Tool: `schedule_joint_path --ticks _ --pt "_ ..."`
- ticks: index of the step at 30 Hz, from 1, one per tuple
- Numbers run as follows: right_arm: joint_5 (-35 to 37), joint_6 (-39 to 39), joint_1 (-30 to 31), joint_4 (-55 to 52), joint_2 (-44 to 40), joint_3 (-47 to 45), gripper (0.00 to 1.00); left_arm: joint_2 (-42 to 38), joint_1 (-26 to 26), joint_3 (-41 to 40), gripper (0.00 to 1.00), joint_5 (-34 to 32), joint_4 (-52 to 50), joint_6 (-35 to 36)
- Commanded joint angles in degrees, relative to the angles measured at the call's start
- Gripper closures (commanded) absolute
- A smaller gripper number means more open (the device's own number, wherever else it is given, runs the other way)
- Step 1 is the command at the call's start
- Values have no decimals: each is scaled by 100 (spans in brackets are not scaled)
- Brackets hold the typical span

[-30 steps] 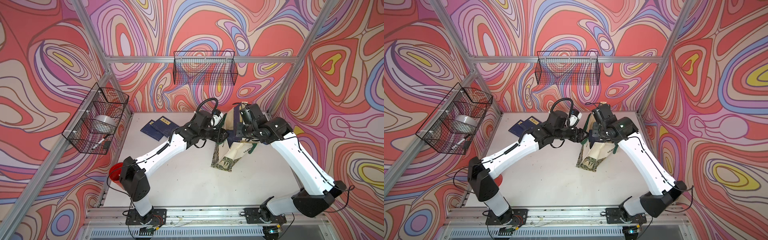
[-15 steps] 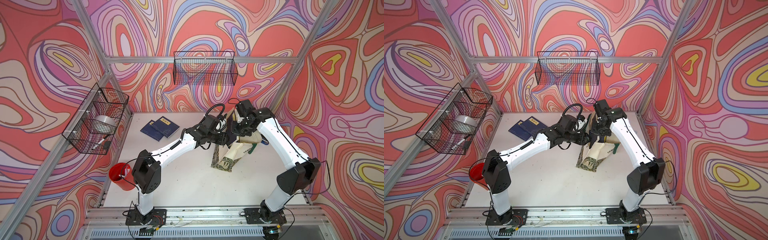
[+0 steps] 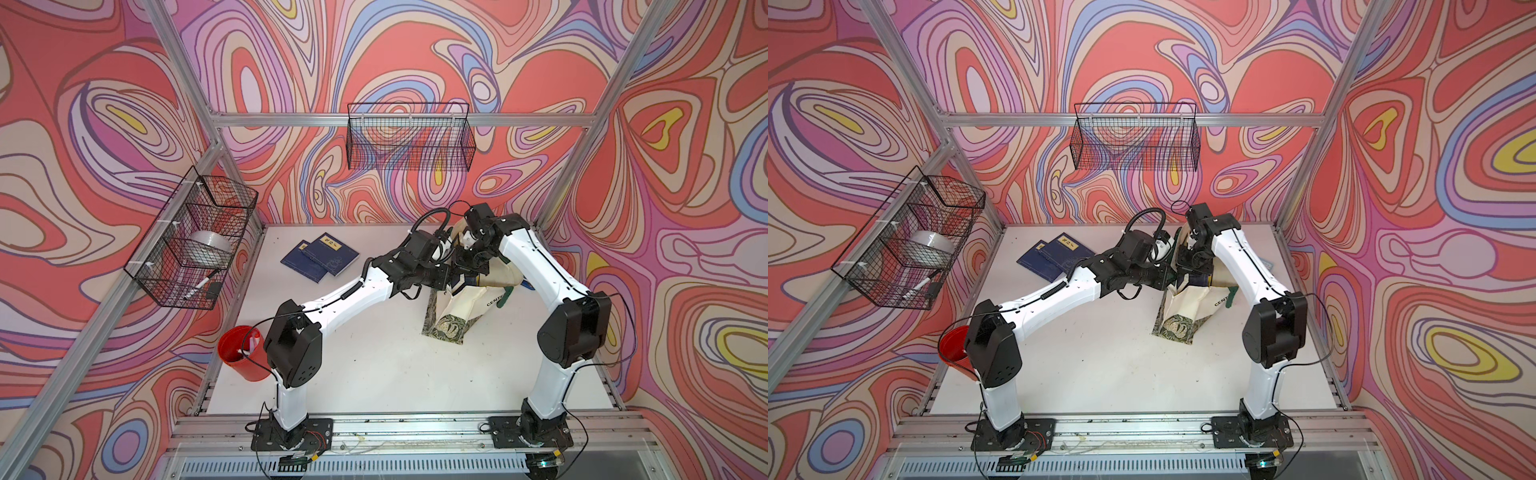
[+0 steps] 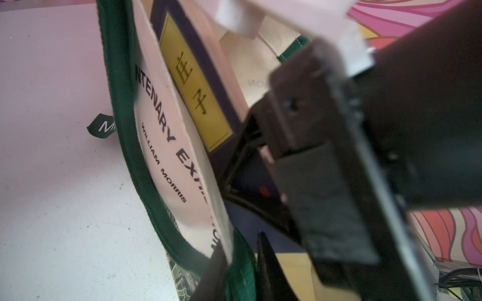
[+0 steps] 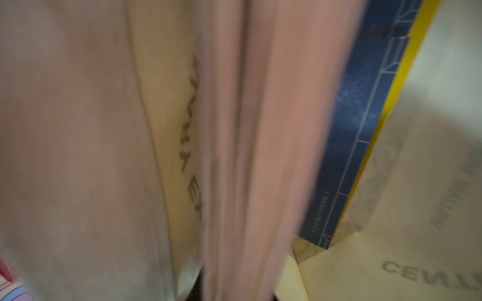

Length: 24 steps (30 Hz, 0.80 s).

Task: Put the books into the canvas bag
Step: Place the book in the canvas bag.

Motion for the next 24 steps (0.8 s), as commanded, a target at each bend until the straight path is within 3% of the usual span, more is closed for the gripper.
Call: schedule_joint_path --ticks 1,5,13,24 --pt "-279 -77 -3 308 91 -29 55 -218 16 -171 77 -123 46 205" --pt "122 -10 -3 334 19 104 45 -380 58 -262 75 -225 2 266" --pt "1115 28 -4 253 -458 374 44 -836 244 -515 74 -338 73 300" --pt "752 354 85 1247 -1512 29 52 -1554 572 -819 67 -566 -24 459"
